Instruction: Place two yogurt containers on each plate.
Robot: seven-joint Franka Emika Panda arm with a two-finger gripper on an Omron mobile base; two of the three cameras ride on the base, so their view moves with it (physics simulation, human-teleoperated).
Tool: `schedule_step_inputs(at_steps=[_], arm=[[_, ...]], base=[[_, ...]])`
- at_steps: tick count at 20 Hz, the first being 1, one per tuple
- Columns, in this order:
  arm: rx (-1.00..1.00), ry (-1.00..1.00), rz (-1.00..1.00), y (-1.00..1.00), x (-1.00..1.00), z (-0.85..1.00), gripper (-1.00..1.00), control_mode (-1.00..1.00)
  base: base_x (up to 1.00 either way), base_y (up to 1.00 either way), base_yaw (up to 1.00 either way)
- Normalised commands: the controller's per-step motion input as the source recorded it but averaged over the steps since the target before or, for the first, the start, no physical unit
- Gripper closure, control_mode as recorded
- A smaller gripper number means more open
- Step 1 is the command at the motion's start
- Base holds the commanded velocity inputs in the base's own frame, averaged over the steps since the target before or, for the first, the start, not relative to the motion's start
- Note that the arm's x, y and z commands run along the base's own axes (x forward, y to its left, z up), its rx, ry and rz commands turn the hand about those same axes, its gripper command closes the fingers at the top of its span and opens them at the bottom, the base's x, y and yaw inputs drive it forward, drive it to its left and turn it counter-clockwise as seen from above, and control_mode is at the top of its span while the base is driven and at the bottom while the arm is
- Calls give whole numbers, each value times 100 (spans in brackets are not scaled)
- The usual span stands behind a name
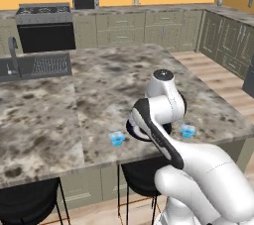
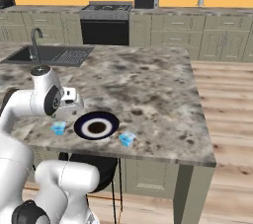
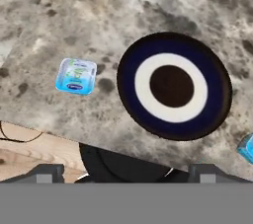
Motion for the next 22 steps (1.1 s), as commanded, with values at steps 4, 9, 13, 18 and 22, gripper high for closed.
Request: schedule_step_inputs(at_steps=[4, 9, 13, 18, 22], arm=[[3, 15, 3, 24, 0, -71, -100, -100], [0, 25, 0, 24, 0, -8, -100, -100], [10, 1, 0, 49, 20, -26, -100, -100], [10, -3, 0, 48, 27, -36, -100, -100], [7, -5, 0, 29, 50, -46, -100, -100]], base=[[0, 0, 0], [0, 0, 0], [0, 0, 0], [0, 0, 0], [0, 0, 0]])
